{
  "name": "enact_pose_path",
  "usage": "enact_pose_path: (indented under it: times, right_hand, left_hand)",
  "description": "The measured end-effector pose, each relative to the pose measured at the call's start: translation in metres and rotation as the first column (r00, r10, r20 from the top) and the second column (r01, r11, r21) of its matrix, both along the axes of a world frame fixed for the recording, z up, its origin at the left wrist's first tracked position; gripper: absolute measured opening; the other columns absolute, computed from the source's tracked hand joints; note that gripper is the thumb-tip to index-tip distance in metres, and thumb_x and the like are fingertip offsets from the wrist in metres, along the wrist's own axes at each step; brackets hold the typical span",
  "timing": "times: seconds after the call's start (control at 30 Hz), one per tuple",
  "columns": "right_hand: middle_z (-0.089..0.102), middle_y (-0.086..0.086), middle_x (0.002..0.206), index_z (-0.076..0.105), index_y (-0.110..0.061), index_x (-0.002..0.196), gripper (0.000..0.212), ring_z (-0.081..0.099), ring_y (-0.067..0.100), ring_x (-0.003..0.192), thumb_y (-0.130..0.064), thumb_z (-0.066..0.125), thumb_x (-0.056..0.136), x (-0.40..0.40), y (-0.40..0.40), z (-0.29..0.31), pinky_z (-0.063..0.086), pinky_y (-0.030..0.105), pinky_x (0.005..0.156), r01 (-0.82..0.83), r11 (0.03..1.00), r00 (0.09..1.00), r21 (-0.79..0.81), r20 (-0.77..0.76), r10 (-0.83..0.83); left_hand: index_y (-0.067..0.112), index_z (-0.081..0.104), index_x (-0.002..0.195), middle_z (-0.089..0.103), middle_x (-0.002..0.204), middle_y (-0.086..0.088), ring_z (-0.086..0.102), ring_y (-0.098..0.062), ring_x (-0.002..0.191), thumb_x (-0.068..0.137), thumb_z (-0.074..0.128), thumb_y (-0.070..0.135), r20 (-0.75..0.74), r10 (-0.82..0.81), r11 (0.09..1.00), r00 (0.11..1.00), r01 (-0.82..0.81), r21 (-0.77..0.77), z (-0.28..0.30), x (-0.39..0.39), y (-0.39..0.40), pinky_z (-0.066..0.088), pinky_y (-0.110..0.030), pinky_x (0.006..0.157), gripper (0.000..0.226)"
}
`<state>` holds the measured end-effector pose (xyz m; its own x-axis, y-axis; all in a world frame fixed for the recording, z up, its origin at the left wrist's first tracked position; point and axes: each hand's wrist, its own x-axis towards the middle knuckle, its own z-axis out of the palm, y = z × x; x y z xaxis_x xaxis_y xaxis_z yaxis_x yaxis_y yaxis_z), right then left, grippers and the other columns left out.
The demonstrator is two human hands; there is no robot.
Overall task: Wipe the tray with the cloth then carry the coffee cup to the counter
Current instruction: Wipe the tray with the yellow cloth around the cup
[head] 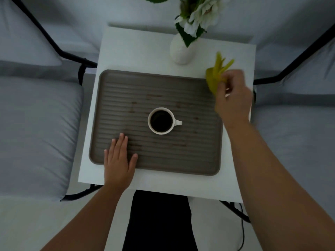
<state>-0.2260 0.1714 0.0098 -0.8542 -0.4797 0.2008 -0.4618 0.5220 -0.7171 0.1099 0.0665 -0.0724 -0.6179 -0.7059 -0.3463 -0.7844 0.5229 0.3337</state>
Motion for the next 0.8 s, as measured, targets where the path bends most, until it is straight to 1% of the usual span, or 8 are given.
enact_pose_path:
  times: [0.13,0.23,0.3,0.4,0.5,0.6,0.7,0.8]
  right_hand:
    - [0.069,0.010,0.091,0.055,-0.019,0.116,0.025,0.062,0.029,0.069,-0.018,0.052,0.090,0.036,-0.010,-0.026,0.050,0.033,0.062,-0.245,0.954,0.963,0.173,0.154,0.219]
    - [0.069,0.010,0.104,0.052,-0.022,0.127,0.037,0.065,0.026,0.087,-0.017,0.056,0.090,0.043,-0.026,-0.046,0.052,0.031,0.076,-0.365,0.902,0.895,0.231,0.354,0.272]
    - [0.067,0.013,0.109,0.058,-0.017,0.124,0.033,0.063,0.027,0.098,-0.016,0.058,0.091,0.038,-0.034,-0.057,0.049,0.032,0.085,-0.420,0.865,0.858,0.273,0.431,0.281]
    - [0.057,0.017,0.114,0.068,-0.015,0.113,0.028,0.053,0.034,0.107,-0.025,0.064,0.087,0.026,-0.038,-0.064,0.045,0.040,0.090,-0.438,0.769,0.898,0.466,0.278,0.343]
    - [0.046,0.013,0.131,0.062,-0.026,0.116,0.038,0.042,0.039,0.117,-0.040,0.066,0.082,0.018,-0.035,-0.067,0.043,0.050,0.092,-0.328,0.728,0.933,0.602,0.088,0.348]
    - [0.033,0.005,0.148,0.048,-0.033,0.130,0.050,0.032,0.041,0.128,-0.044,0.063,0.084,0.014,-0.033,-0.073,0.040,0.056,0.095,-0.373,0.695,0.925,0.615,0.185,0.333]
    - [0.042,0.005,0.141,0.053,-0.033,0.129,0.049,0.035,0.040,0.125,-0.043,0.065,0.082,0.009,-0.040,-0.074,0.042,0.055,0.095,-0.382,0.703,0.921,0.600,0.185,0.342]
    - [0.054,0.011,0.126,0.067,-0.025,0.117,0.039,0.044,0.041,0.116,-0.031,0.072,0.079,0.007,-0.054,-0.079,0.040,0.049,0.099,-0.440,0.739,0.897,0.511,0.204,0.393]
  left_hand:
    - [0.020,0.015,0.153,0.010,0.162,0.005,0.000,-0.016,0.149,0.093,0.025,0.055,0.031,0.011,1.000,0.999,-0.011,0.006,0.000,0.007,-0.001,0.002,-0.045,0.120,0.070]
    - [0.020,0.015,0.153,0.009,0.162,0.004,-0.001,-0.016,0.149,0.092,0.025,0.056,0.022,0.037,0.999,0.999,-0.037,-0.001,-0.001,0.009,-0.006,0.000,-0.043,0.119,0.071]
    - [0.018,0.015,0.153,0.010,0.162,0.003,0.000,-0.017,0.149,0.092,0.024,0.055,0.013,0.074,0.997,0.997,-0.074,-0.014,-0.002,0.008,-0.013,0.000,-0.045,0.119,0.071]
    - [0.018,0.016,0.153,0.011,0.162,0.002,0.002,-0.020,0.149,0.093,0.026,0.052,-0.002,0.122,0.992,0.993,-0.122,-0.038,-0.005,0.007,-0.028,0.003,-0.047,0.120,0.069]
    - [0.019,0.014,0.153,0.010,0.162,0.002,0.002,-0.020,0.150,0.095,0.027,0.048,0.017,0.088,0.993,0.996,-0.087,-0.074,-0.009,0.007,-0.043,0.004,-0.047,0.120,0.066]
    - [0.018,0.013,0.153,0.009,0.162,0.001,0.000,-0.020,0.150,0.098,0.031,0.043,-0.003,0.100,0.986,0.995,-0.100,-0.131,-0.008,0.002,-0.059,-0.001,-0.047,0.118,0.063]
    - [0.016,0.015,0.153,0.010,0.162,-0.002,0.005,-0.023,0.149,0.099,0.043,0.033,-0.119,0.204,0.968,0.972,-0.218,-0.121,-0.003,-0.004,-0.079,0.002,-0.045,0.119,0.063]
    - [0.020,0.009,0.154,0.021,0.160,-0.004,0.024,-0.020,0.145,0.100,0.044,0.024,-0.325,0.385,0.923,0.864,-0.369,0.112,0.009,-0.014,-0.093,0.023,-0.037,0.118,0.065]
